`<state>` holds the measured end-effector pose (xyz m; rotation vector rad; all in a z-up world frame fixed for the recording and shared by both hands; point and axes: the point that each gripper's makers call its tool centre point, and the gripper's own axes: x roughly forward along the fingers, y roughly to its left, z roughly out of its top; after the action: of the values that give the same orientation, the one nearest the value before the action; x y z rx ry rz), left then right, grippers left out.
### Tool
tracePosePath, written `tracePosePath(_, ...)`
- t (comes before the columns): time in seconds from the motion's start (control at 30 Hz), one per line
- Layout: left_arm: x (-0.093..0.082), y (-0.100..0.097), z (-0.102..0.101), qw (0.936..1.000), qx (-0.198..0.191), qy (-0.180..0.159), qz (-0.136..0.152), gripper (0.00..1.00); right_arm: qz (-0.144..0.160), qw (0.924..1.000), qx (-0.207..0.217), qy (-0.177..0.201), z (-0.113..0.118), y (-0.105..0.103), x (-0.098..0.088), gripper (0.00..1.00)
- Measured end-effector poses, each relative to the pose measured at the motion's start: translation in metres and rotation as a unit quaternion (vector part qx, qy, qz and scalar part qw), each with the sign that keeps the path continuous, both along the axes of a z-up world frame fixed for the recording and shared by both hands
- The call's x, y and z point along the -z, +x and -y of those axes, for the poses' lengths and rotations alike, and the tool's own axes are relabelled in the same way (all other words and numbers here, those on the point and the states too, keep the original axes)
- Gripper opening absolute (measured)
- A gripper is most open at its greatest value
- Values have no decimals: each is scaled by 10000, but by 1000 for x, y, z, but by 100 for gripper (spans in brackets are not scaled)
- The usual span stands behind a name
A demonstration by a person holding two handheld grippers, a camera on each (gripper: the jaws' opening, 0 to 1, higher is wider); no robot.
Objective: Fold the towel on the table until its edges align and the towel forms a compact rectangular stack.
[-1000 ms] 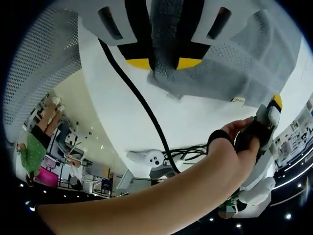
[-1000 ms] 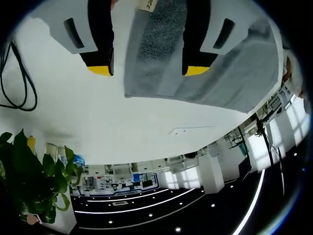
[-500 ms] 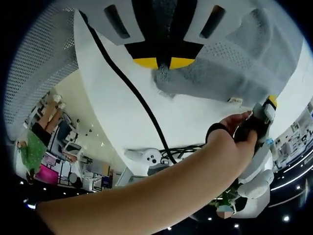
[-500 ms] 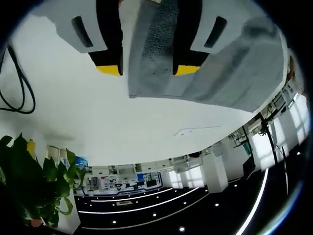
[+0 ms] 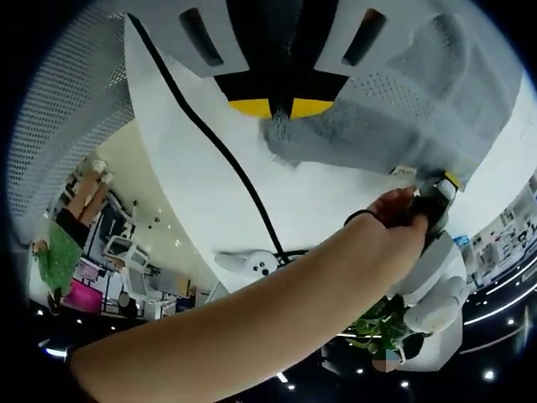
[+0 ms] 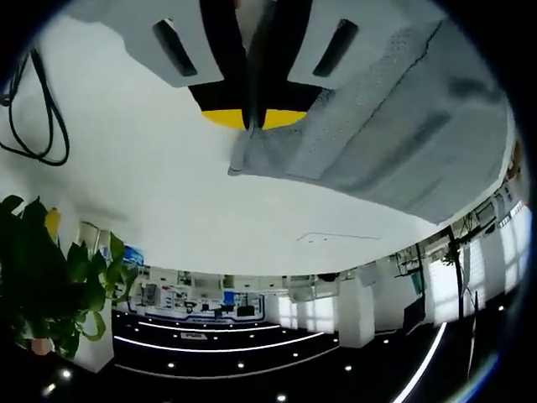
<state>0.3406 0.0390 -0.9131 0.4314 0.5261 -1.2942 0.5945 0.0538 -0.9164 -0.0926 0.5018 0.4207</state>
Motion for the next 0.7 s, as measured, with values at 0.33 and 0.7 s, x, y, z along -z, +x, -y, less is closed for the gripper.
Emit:
tracePosePath(0.33,0,0,0,10000,6,-28,-42,5,-71,9998,78,148,2,-2,-1,2)
tracePosePath(0.7,2,0,-1,10000,28,-63,-70,5,-82,9994,136,305,4,-3,-2,2)
